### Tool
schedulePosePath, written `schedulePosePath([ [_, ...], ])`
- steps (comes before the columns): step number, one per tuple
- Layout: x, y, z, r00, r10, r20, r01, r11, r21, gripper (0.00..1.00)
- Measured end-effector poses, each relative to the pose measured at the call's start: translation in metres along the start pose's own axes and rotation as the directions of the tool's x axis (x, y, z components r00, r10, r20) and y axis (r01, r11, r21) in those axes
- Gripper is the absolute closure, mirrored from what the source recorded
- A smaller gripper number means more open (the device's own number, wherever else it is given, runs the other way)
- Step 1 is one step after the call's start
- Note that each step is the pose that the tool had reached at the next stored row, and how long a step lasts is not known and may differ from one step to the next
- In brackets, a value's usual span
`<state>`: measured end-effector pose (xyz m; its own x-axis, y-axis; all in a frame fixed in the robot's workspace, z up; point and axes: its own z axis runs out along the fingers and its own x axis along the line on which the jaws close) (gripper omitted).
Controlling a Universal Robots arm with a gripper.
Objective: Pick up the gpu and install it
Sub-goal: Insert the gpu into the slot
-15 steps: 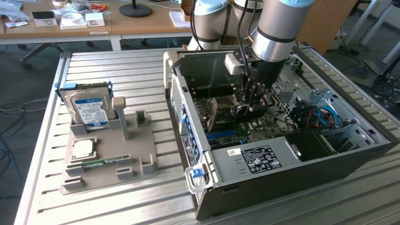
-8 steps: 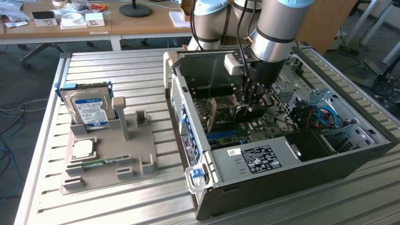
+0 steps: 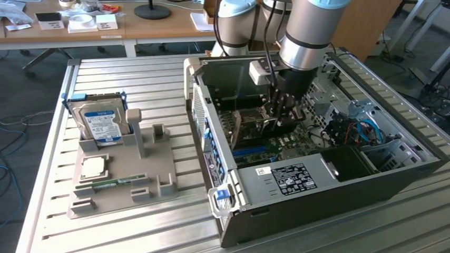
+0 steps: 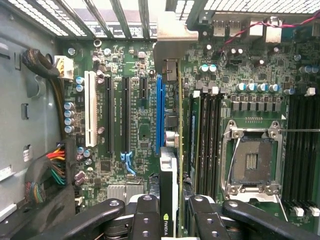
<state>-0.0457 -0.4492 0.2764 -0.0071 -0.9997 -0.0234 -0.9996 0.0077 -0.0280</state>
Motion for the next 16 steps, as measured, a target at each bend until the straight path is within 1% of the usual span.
schedulePosePath([
  [16, 0.0, 0.0035, 0.0, 1.0, 0.0, 0.0001, 0.0, 1.0, 0.0009, 0.73],
])
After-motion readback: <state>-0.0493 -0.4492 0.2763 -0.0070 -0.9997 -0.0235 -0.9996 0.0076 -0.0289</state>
